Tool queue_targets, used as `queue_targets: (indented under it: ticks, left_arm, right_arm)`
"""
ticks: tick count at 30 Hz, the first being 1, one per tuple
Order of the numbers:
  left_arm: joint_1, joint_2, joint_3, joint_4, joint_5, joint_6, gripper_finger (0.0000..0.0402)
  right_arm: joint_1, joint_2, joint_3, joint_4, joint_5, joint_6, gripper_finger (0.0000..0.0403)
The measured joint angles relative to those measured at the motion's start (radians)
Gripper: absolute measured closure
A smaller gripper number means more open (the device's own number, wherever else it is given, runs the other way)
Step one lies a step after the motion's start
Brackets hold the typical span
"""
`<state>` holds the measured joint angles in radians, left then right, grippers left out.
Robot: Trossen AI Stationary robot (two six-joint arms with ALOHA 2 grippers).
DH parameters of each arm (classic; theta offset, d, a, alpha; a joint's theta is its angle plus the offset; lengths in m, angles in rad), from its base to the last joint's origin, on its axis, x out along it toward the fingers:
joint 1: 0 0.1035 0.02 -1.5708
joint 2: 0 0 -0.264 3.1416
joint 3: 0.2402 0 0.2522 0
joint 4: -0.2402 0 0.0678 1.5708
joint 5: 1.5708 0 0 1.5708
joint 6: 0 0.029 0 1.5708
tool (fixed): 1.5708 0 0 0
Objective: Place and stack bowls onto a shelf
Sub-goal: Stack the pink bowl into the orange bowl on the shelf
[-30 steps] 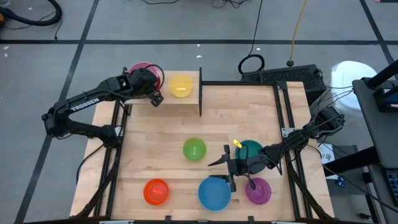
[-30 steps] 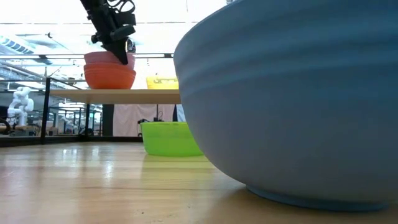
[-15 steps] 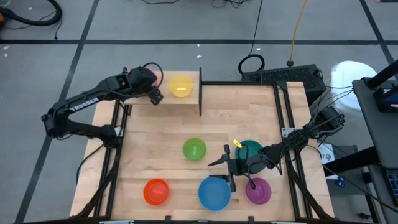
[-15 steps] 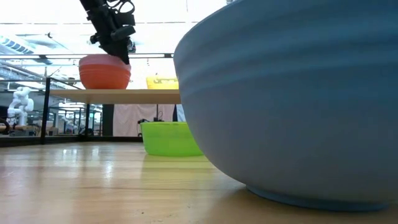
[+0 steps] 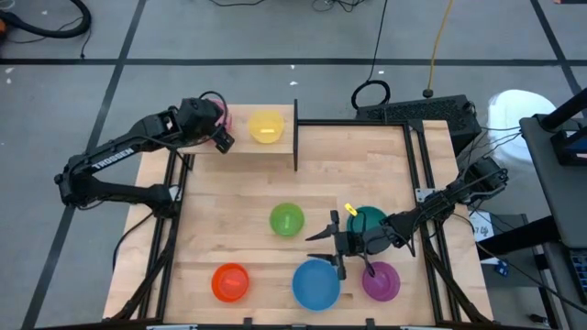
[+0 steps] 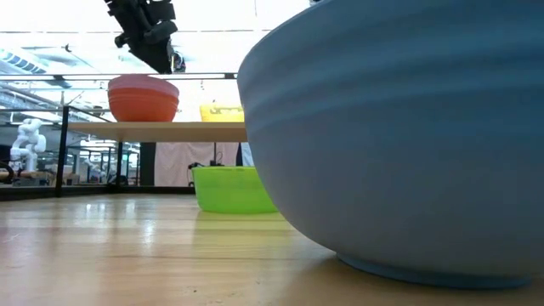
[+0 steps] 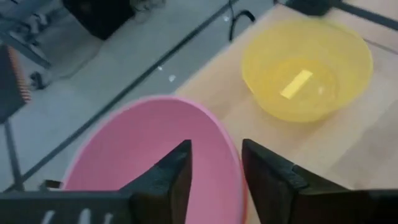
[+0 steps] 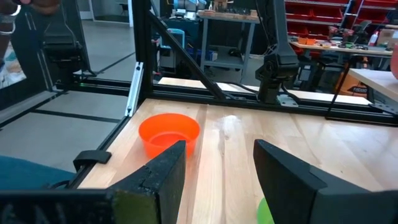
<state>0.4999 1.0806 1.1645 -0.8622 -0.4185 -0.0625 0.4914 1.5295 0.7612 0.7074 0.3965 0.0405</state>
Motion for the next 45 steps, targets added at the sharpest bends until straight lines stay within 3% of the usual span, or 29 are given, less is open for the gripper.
queue_targets:
  ticks: [11, 45]
  left_arm:
    - [0.000, 0.014, 0.000, -0.005, 0.026, -0.014, 0.0324]
    - [-0.001, 0.067, -0.010, 0.018, -0.054, -0.078, 0.0325]
  right_arm:
    - [-0.007, 0.000, 0.000, 0.010, 0.000, 0.004, 0.0222]
    - [-0.005, 0.000, 0.000, 0.015, -0.004, 0.004, 0.0222]
